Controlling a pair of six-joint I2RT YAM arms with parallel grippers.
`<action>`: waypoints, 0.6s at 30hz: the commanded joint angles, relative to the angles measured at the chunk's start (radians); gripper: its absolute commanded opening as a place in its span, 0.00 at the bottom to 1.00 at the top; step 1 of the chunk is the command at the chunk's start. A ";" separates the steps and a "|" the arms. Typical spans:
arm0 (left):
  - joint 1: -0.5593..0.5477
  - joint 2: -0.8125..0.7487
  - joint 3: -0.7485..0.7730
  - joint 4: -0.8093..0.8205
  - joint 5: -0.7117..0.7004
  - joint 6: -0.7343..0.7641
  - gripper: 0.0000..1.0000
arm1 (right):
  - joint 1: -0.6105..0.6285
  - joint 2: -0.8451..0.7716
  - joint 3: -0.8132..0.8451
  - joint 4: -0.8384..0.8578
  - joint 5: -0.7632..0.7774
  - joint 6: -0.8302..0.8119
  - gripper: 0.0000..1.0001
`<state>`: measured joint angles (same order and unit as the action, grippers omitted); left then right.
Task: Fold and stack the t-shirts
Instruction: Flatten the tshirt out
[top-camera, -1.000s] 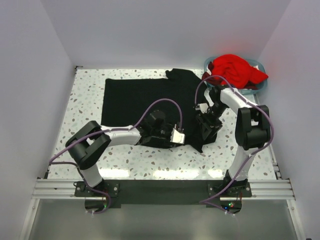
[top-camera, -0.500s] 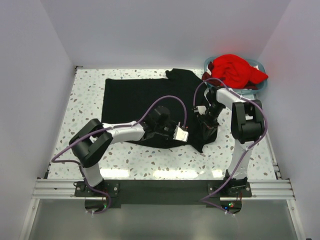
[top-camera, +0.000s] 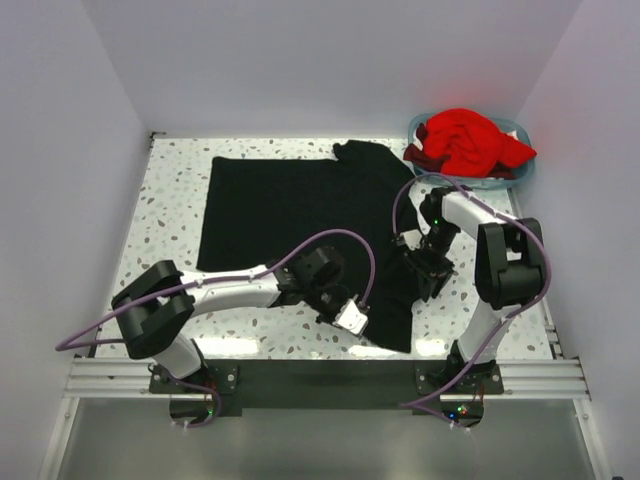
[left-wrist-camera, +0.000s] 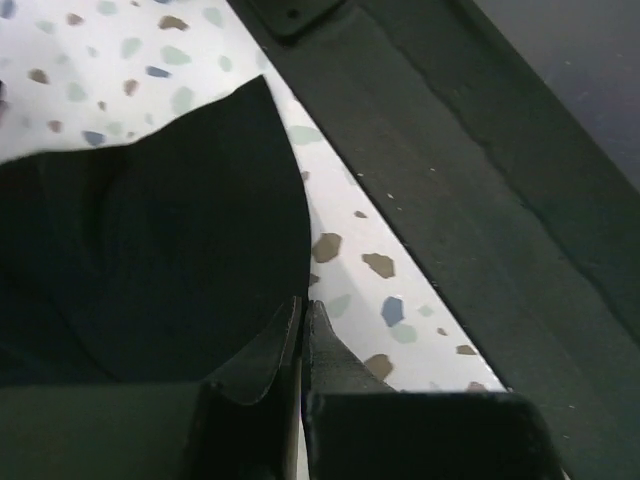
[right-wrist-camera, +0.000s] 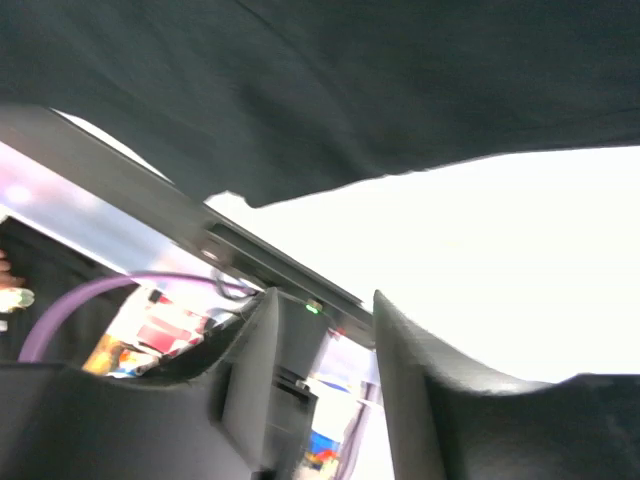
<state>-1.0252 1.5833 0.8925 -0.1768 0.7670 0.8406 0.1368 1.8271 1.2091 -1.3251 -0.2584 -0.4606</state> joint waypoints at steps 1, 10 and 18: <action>-0.009 0.006 0.017 -0.090 0.064 -0.003 0.05 | -0.002 -0.066 -0.016 -0.075 0.112 -0.024 0.49; 0.178 -0.199 0.125 -0.340 0.120 -0.051 0.49 | 0.105 -0.141 0.076 -0.089 0.012 0.013 0.45; 0.859 -0.125 0.186 -0.803 -0.007 0.385 0.51 | 0.231 -0.075 0.043 0.076 0.019 0.060 0.42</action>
<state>-0.3195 1.3914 1.0538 -0.7105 0.8154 1.0145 0.3817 1.7157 1.2388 -1.3071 -0.2371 -0.4324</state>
